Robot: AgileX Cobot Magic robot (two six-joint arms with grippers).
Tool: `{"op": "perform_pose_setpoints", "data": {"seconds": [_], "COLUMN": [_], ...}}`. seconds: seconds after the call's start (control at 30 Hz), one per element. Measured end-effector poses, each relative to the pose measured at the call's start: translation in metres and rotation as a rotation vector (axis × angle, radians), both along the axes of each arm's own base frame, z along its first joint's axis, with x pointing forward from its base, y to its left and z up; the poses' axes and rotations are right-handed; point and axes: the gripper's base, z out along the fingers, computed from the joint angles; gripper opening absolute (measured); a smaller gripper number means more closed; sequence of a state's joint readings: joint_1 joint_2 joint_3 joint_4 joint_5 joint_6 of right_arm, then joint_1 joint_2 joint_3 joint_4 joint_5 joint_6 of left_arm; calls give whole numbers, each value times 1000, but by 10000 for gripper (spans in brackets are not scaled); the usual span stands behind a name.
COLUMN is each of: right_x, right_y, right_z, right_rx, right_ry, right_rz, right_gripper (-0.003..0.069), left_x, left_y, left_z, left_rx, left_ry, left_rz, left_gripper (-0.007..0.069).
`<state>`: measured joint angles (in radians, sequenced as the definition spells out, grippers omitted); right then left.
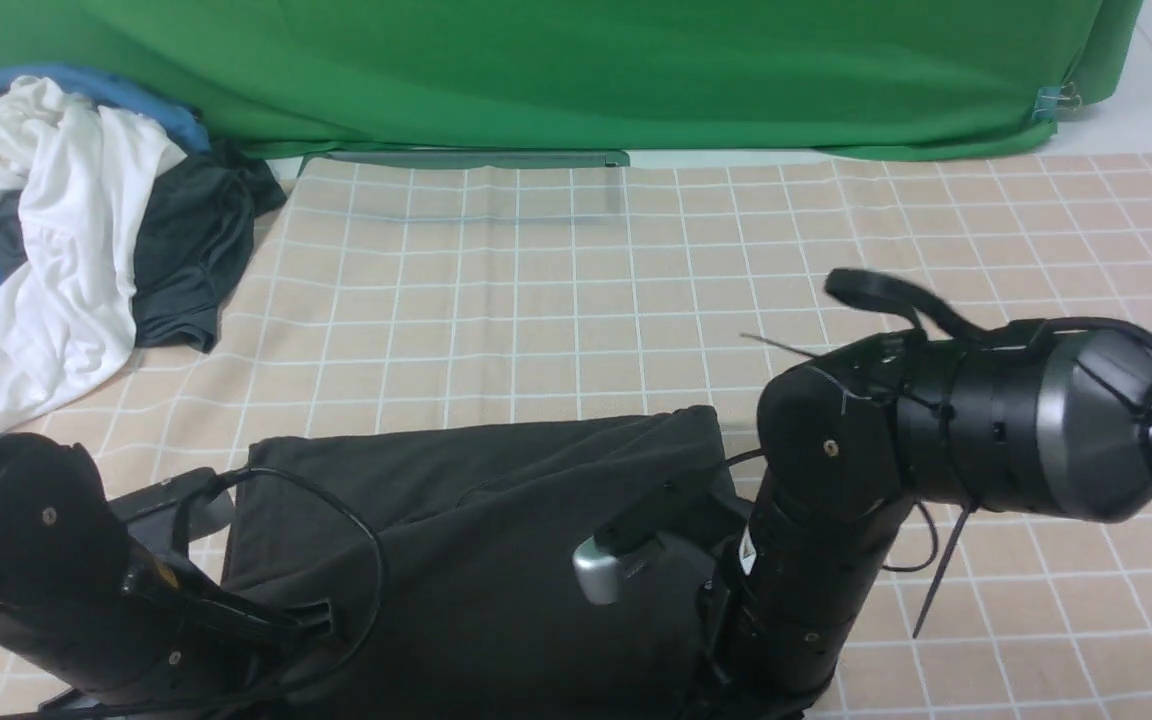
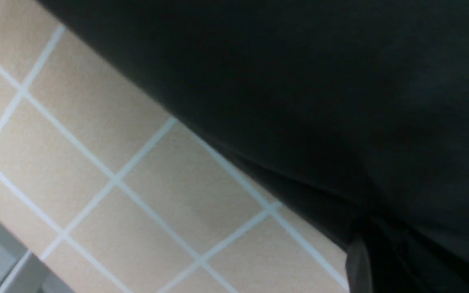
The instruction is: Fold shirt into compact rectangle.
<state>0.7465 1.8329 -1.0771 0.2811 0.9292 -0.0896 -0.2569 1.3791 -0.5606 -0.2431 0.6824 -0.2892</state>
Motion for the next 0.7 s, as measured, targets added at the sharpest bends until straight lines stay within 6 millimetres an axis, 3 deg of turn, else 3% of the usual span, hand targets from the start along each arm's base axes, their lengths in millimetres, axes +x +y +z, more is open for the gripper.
{"op": "perform_pose_setpoints", "data": {"seconds": [0.07,0.17,0.2,0.3,0.43,0.53,0.7], "right_x": [2,10,19,40,80,115,147], "right_y": [-3,-10,-16,-29,-52,-63,-49], "right_z": [3,24,48,93,129,121,79], "right_rx": [3,21,51,132,201,202,184], "right_ry": [-1,-41,-111,-247,-353,-333,-253], "right_rz": [-5,-9,-17,-65,-171,-240,-260], "right_gripper": [28,28,28,29,57,165,440], "left_x": [0,1,2,2,-5,-16,-27], "left_y": [0,-1,-1,2,8,11,13], "left_z": [1,14,28,59,94,106,114], "left_rx": [-2,-7,-9,4,18,4,-9], "left_ry": [0,0,-37,-135,-269,-305,-319], "left_rz": [-5,-29,-47,-60,-42,-35,-35], "left_gripper": [0,0,0,0,0,0,0]}}
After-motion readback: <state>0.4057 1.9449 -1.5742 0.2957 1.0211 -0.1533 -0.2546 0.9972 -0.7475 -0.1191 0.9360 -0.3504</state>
